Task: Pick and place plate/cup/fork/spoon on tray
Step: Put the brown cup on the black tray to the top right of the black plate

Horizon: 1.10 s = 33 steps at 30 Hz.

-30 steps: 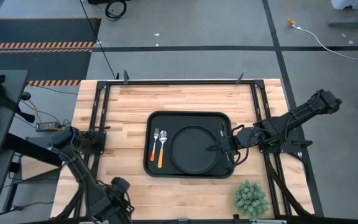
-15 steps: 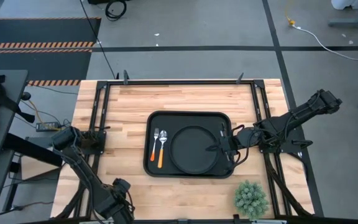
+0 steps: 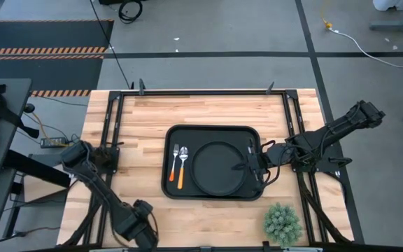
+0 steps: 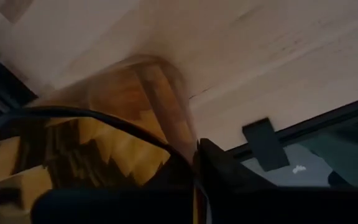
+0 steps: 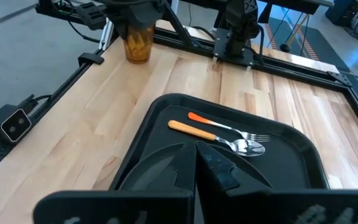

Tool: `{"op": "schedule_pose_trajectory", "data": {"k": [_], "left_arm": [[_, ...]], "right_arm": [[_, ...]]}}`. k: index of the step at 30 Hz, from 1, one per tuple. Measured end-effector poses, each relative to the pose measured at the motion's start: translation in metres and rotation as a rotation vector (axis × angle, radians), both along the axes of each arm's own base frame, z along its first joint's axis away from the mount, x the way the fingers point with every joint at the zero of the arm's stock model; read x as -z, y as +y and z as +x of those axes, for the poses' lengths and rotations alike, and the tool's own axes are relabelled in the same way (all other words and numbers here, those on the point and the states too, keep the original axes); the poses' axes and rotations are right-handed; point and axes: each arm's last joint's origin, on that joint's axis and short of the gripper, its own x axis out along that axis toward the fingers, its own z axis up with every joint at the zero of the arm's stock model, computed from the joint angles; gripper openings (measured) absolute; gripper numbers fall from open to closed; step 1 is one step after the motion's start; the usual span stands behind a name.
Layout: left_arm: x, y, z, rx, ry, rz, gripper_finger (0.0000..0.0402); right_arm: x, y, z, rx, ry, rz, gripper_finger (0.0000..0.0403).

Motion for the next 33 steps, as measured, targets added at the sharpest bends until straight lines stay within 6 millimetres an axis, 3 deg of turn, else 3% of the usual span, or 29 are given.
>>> {"op": "schedule_pose_trajectory", "data": {"k": [11,14,18,25,29,33], "left_arm": [[-0.008,0.052,0.053,0.175,-0.081,-0.04,0.0011],[-0.025,0.07,0.072,0.247,-0.166,-0.004,0.0016],[-0.064,0.09,0.092,0.361,-0.28,0.073,0.0015],[-0.136,0.132,0.109,0.523,-0.447,0.305,0.0014],[-0.153,0.161,0.124,0.616,-0.526,0.473,0.0014],[-0.152,0.191,0.146,0.673,-0.598,0.471,0.0014]], "right_arm": [[0.009,0.014,-0.01,-0.123,0.139,0.125,0.0011],[0.012,0.017,-0.014,-0.123,0.193,0.151,0.0011],[0.016,0.017,-0.018,-0.098,0.252,0.175,0.0011],[0.023,0.015,-0.023,-0.046,0.348,0.197,0.0011],[0.029,0.012,-0.027,-0.011,0.424,0.193,0.0011],[0.036,0.008,-0.035,0.044,0.531,0.174,0.0011]]}}
